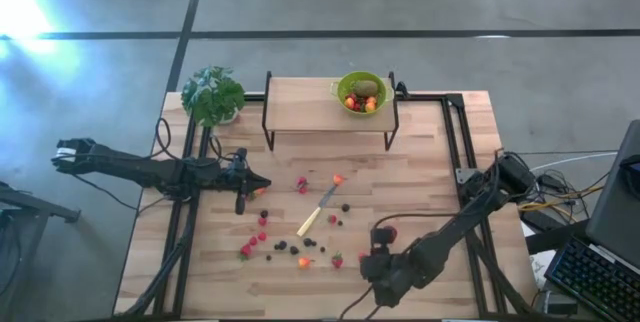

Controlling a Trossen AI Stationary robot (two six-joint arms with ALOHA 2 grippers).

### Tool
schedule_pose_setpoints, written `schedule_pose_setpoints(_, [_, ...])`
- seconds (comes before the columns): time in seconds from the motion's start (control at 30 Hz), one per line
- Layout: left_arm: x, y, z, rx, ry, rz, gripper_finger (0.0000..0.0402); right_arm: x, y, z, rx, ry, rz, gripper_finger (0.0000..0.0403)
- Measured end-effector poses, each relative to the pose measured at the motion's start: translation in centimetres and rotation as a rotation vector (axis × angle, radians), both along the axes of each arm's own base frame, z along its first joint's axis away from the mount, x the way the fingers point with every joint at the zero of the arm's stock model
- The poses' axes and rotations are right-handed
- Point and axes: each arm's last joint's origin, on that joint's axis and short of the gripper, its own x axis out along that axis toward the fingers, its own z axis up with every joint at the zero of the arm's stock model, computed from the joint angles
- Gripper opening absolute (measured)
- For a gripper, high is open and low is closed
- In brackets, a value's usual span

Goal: Pick & Place Fruit
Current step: Put the red cherry into the strainer bowl

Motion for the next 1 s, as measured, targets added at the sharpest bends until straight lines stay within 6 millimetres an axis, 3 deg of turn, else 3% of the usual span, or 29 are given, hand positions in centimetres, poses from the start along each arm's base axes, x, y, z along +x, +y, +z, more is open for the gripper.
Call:
schedule_pose_setpoints(0.4, [0.0,0.0,0.0,0.0,-0.001,0.0,0.002,0.5,-2.2,-1.9,-0.008,0.028,-0.09,0.0213])
schedule_pose_setpoints(0.7, [0.0,0.0,0.0,0.0,0.0,0.0,0.002,0.1,-2.5,-3.7,0.028,-0.011,-0.095,0.0243])
schedule_pose_setpoints(1.0, [0.0,0.0,0.0,0.0,-0.001,0.0,0.002,-0.4,-3.3,-5.5,0.043,-0.025,-0.117,0.0249])
